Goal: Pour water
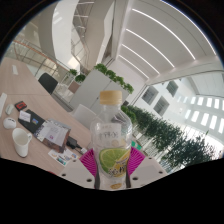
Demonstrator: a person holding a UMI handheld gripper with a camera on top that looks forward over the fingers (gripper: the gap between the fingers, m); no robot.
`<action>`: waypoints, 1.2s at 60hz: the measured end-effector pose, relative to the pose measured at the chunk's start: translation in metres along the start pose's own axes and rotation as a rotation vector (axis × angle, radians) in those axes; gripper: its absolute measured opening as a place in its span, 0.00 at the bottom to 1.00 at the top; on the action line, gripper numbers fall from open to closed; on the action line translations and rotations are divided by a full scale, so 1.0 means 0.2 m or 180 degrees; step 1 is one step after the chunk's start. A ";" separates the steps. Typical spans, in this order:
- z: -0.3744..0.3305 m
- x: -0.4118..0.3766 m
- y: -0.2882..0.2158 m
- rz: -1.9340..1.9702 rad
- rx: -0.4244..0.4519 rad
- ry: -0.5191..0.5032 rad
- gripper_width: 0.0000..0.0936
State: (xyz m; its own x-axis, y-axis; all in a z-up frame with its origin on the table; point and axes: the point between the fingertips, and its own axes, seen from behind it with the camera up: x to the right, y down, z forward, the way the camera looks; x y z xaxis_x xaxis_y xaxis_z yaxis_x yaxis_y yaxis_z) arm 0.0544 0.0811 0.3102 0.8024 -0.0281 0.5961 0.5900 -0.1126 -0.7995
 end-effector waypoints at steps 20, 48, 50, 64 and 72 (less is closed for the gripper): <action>0.13 -0.85 -0.14 -0.3912 -0.0181 -0.0232 0.37; 0.24 -1.02 -0.15 -0.5726 -0.0233 -0.0417 0.37; 0.26 -1.02 -0.14 -0.5656 -0.0229 -0.0430 0.37; 0.35 -0.95 -0.20 -0.3682 -0.0161 -0.0557 0.34; 0.36 -0.75 -0.26 -0.1246 -0.0065 -0.0377 0.40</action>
State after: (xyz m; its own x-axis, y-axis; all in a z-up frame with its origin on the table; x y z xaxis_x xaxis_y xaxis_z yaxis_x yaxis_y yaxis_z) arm -0.0899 0.1617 0.2571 0.5230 0.1352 0.8415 0.8520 -0.1119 -0.5115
